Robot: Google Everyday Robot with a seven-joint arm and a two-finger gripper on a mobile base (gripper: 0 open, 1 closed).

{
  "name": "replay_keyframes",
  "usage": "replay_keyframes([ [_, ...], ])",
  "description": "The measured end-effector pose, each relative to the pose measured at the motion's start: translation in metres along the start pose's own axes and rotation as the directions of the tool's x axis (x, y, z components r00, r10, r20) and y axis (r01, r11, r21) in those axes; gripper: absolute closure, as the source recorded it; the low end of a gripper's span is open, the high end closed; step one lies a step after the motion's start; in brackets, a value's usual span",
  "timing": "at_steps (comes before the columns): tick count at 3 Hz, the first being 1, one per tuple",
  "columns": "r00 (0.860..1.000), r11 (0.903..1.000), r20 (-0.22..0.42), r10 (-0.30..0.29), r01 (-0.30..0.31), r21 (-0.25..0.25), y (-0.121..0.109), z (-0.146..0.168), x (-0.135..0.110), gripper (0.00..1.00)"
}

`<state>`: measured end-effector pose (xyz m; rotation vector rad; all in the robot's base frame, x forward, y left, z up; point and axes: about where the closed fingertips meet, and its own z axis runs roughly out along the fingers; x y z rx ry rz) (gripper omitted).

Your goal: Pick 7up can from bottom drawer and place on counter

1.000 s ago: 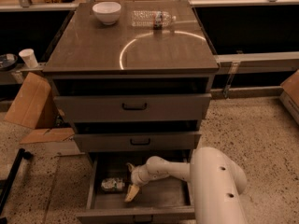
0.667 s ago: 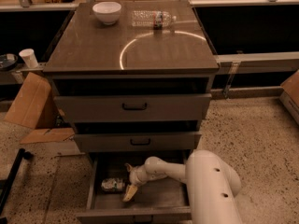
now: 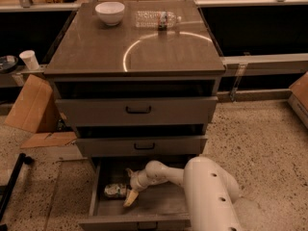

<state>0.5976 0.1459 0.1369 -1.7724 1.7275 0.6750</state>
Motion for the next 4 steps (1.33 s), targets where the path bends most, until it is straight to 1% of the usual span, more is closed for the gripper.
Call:
replay_keyframes([
  [1, 1.0, 0.9998, 0.002, 0.003, -0.003, -0.019, 0.0, 0.011, -0.005, 0.0],
  [2, 1.0, 0.9993, -0.013, 0.013, -0.013, -0.035, 0.002, 0.02, -0.005, 0.15],
  [3, 0.999, 0.9986, -0.026, 0.021, -0.023, -0.048, 0.005, 0.027, -0.003, 0.37],
  [4, 0.999, 0.9984, -0.027, 0.023, -0.025, -0.051, 0.006, 0.028, -0.003, 0.61],
])
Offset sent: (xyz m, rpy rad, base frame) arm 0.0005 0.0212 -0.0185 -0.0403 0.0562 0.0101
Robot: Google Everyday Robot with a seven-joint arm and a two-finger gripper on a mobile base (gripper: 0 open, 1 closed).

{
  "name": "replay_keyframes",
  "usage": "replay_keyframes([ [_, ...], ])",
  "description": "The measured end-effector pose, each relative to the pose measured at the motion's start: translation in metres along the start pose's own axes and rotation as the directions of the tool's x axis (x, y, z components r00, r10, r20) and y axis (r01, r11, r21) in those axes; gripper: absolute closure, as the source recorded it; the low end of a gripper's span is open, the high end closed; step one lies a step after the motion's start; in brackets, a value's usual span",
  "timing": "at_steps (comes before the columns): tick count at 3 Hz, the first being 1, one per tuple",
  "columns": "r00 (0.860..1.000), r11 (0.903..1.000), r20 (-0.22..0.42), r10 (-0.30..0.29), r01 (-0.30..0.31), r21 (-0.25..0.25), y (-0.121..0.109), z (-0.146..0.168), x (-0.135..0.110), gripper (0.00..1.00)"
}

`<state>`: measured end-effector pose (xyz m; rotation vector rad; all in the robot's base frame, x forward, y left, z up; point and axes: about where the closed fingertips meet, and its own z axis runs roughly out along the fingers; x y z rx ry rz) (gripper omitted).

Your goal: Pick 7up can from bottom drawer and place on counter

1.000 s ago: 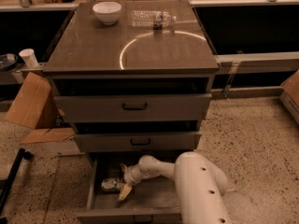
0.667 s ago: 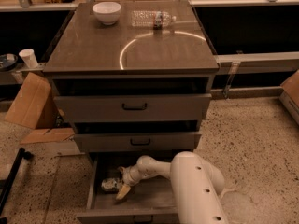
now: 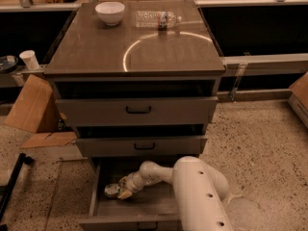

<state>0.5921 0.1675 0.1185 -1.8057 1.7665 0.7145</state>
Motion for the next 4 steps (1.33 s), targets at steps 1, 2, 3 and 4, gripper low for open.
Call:
replay_keyframes([
  [1, 0.999, 0.9998, 0.03, -0.021, 0.021, 0.002, 0.011, -0.02, -0.005, 0.85],
  [2, 0.991, 0.9962, 0.105, -0.087, 0.086, 0.014, 0.035, -0.072, -0.024, 1.0],
  [3, 0.973, 0.9893, 0.177, -0.146, 0.145, 0.017, 0.059, -0.117, -0.039, 1.0],
  [4, 0.974, 0.9893, 0.172, -0.145, 0.146, 0.007, 0.064, -0.122, -0.05, 1.0],
])
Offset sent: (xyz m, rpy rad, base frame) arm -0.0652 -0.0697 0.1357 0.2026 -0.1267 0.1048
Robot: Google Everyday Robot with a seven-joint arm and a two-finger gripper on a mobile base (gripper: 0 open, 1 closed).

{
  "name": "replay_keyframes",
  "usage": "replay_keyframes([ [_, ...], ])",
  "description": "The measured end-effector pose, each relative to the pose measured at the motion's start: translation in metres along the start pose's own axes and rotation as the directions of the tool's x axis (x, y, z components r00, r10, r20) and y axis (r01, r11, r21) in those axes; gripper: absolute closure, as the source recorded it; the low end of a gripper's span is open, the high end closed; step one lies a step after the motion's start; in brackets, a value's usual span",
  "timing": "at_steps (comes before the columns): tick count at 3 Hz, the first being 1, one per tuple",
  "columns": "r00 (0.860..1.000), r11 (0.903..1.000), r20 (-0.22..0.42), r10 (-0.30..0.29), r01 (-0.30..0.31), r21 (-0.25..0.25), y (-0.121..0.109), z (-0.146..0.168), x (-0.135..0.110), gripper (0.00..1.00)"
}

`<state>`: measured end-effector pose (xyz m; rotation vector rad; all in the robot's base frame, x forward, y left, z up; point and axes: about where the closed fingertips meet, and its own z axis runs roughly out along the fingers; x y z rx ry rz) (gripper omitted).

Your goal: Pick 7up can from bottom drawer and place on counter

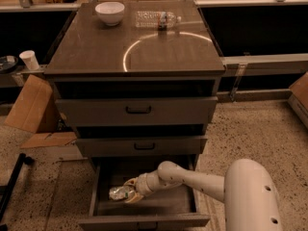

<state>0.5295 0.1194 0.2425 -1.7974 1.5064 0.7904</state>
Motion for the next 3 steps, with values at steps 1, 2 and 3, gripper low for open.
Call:
replay_keyframes([
  [1, 0.999, 0.9997, -0.027, -0.023, 0.024, 0.011, -0.001, -0.018, -0.036, 1.0],
  [2, 0.995, 0.9959, -0.04, -0.086, 0.085, -0.031, 0.02, -0.035, -0.095, 1.0],
  [3, 0.99, 0.9889, -0.028, -0.135, 0.133, -0.067, 0.035, -0.048, -0.14, 1.0],
])
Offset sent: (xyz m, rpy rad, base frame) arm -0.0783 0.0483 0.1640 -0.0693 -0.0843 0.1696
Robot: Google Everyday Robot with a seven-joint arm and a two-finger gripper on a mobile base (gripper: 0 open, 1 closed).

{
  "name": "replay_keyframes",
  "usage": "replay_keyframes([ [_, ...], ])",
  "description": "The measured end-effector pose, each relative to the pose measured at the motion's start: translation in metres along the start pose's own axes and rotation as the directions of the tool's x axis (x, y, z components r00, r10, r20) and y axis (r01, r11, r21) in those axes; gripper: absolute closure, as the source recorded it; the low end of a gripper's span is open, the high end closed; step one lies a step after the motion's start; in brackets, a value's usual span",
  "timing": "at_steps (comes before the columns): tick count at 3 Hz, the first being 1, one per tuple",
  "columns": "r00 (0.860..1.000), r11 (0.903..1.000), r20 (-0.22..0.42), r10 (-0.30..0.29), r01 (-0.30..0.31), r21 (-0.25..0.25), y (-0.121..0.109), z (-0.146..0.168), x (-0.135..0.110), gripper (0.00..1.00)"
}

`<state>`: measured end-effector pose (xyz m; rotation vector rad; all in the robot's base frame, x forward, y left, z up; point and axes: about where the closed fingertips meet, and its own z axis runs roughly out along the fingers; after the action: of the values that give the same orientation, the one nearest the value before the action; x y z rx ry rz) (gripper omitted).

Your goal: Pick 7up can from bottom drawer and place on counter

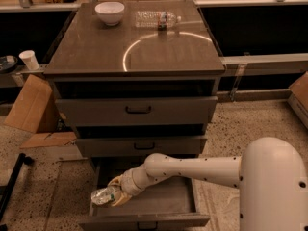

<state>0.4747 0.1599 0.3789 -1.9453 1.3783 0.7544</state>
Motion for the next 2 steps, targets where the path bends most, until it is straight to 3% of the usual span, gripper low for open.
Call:
replay_keyframes([
  [2, 0.999, 0.9999, 0.033, -0.009, 0.009, -0.011, 0.003, -0.007, -0.019, 1.0],
])
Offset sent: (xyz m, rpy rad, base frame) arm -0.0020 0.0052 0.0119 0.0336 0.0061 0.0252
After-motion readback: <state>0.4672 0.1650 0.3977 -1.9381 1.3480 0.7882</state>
